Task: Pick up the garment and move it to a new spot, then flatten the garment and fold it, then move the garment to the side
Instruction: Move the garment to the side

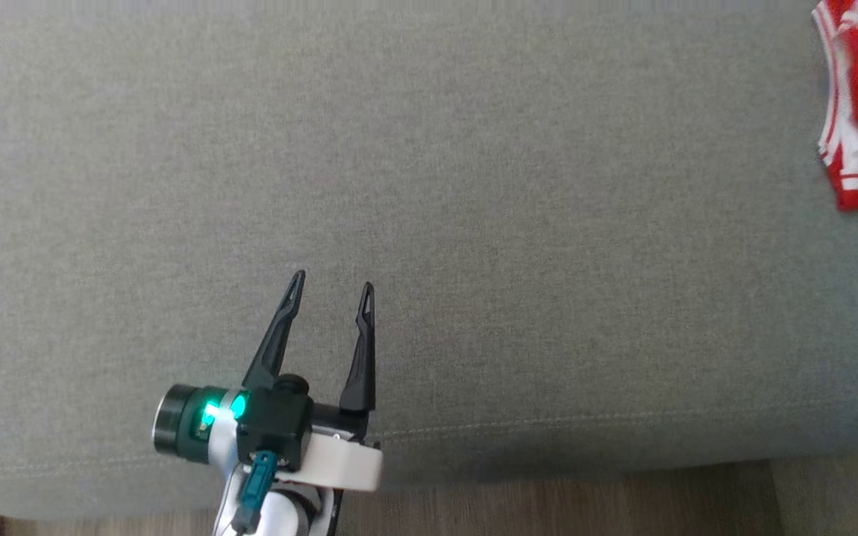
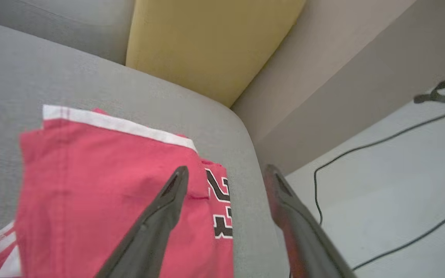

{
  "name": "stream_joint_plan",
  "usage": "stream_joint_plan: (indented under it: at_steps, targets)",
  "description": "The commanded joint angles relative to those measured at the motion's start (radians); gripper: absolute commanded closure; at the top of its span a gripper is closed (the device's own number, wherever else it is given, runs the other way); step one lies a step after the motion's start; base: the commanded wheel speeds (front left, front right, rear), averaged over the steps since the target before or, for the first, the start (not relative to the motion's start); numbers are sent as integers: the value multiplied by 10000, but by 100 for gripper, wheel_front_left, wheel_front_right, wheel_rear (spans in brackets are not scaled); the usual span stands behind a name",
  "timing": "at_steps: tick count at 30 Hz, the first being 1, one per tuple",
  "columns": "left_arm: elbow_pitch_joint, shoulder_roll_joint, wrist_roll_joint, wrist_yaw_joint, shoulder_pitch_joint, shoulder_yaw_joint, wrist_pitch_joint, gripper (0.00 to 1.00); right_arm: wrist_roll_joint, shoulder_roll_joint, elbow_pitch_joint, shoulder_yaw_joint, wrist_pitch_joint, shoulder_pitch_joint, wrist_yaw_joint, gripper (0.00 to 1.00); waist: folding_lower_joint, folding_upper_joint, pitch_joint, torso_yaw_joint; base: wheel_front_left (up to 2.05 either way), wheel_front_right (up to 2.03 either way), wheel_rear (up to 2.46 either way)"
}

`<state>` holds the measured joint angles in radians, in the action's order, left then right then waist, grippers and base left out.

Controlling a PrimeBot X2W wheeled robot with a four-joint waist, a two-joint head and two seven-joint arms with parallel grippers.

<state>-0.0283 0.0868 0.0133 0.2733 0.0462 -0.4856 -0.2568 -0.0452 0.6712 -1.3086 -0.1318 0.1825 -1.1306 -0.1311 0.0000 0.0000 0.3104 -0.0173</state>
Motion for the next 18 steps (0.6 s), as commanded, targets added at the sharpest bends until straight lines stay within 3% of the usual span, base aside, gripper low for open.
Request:
stream_joint_plan:
  at_steps: [1, 6, 12, 18]
  targets:
    - [-274, -14, 46, 51, 96, 240, -49, 0, -307, -115, 323, 90, 186, 460, 4, 0, 0, 0, -275, 7, 0, 0, 0]
    - [-246, -7, 121, 148, -250, 394, -49, 0, -752, -1645, 734, 989, 529, 1484, 4, 0, 0, 0, -1005, 14, 0, 0, 0]
    - [-208, -69, 413, 180, -807, 732, -49, 0, -137, -3754, 1266, 1728, 767, 3240, 4, 0, 0, 0, -1957, 189, 0, 0, 0]
    - [-95, -145, 672, 198, -1316, 1174, -49, 0, 787, -5394, 4351, 1748, 789, 5697, 4, 0, 0, 0, -2651, 414, 0, 0, 0]
